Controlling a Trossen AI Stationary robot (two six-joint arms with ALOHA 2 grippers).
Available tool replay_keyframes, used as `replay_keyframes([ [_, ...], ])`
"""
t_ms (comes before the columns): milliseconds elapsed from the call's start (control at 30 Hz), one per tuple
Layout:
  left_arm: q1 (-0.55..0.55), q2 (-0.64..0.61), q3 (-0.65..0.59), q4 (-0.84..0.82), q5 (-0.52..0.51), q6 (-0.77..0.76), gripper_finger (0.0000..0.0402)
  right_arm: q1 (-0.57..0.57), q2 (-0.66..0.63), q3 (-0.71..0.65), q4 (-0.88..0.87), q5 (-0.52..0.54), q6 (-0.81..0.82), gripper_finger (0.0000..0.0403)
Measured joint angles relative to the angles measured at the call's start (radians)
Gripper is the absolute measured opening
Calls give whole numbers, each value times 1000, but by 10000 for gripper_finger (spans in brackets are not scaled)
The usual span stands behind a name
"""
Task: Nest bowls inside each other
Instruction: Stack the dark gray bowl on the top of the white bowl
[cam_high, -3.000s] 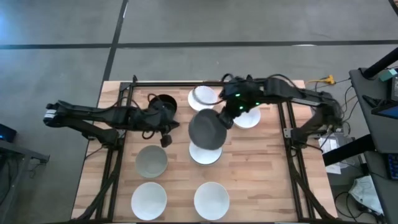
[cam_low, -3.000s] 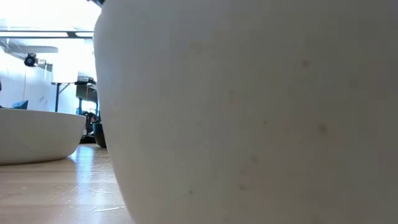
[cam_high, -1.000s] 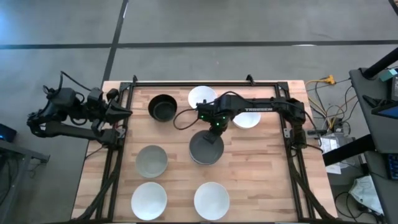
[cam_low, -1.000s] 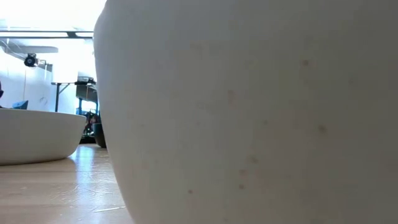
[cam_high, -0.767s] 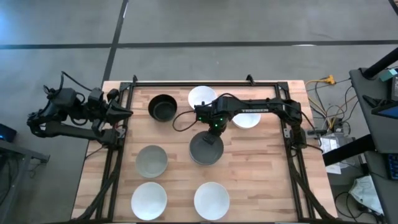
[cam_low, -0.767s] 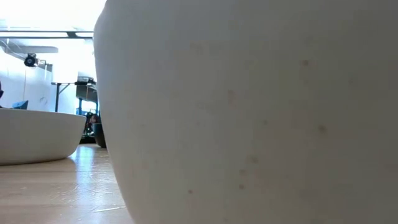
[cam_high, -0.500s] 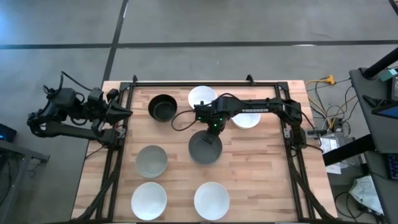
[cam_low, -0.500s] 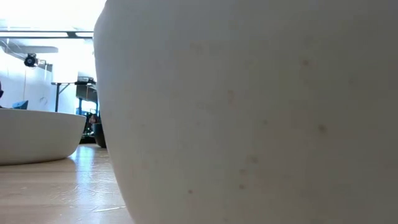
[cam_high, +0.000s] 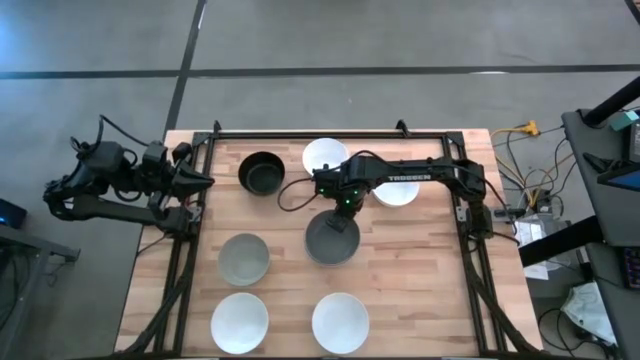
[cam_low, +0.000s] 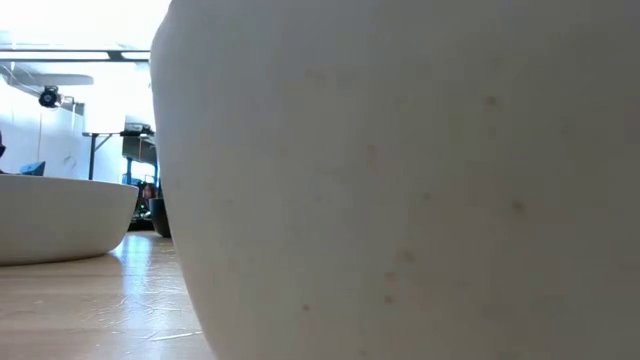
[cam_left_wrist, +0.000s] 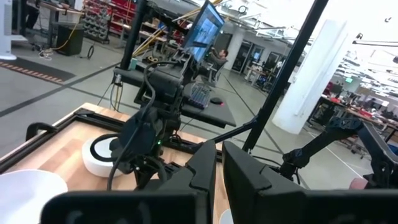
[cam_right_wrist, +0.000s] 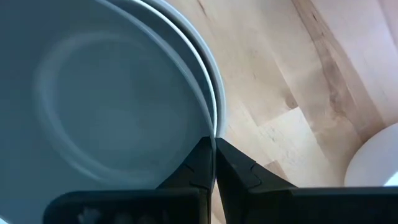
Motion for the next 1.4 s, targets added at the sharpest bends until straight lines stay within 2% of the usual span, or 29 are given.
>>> replay_keyframes([
  [533,0,16,0,0,-6,-1,13,-5,0,-1,39,0,-14,9],
  [1400,0,28,0,1,-5,-9,13,-3,0,-114,98,-6,-2,14],
])
